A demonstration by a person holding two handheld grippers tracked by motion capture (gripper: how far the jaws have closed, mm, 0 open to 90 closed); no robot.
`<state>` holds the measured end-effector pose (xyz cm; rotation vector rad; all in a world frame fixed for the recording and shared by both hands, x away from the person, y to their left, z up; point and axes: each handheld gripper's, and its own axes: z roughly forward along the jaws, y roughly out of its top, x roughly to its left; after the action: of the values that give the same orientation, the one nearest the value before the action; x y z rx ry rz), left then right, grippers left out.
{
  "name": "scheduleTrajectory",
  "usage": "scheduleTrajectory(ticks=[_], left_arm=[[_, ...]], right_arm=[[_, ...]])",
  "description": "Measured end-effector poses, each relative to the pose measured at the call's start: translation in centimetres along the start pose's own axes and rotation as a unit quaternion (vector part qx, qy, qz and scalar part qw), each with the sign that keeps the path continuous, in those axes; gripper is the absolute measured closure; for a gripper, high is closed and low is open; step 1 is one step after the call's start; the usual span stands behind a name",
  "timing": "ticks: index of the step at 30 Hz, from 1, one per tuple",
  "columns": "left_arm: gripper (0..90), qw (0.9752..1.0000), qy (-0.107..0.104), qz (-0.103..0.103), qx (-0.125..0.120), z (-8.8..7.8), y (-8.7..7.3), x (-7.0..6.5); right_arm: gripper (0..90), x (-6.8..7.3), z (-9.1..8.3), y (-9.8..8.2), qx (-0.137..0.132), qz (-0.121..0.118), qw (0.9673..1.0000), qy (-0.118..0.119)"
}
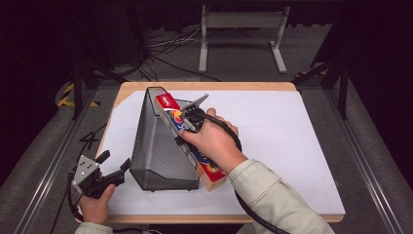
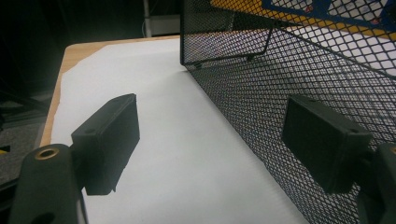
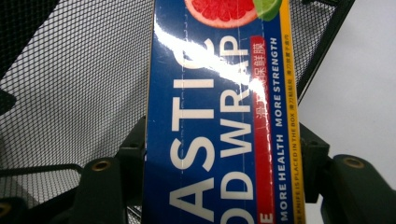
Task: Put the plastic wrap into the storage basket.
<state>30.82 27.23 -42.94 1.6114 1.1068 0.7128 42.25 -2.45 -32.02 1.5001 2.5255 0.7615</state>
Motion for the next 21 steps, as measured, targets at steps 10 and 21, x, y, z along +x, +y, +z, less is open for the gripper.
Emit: scheduleTrajectory(ticks=[10,21], left_arm=[[20.1,1.0000,-0.001,-0.001,0.000,0.0,0.0,0.0],[20.1,1.0000,0.000,-0.002,0.000,0.1,0.0,0.1]], right_arm=[[39.2,0.8,1.5,0.7,0.022,0.025,0.9994,-0.008],[39.1,1.5,3.1,1.2,0.048,0.038,0.9978,-0.025]])
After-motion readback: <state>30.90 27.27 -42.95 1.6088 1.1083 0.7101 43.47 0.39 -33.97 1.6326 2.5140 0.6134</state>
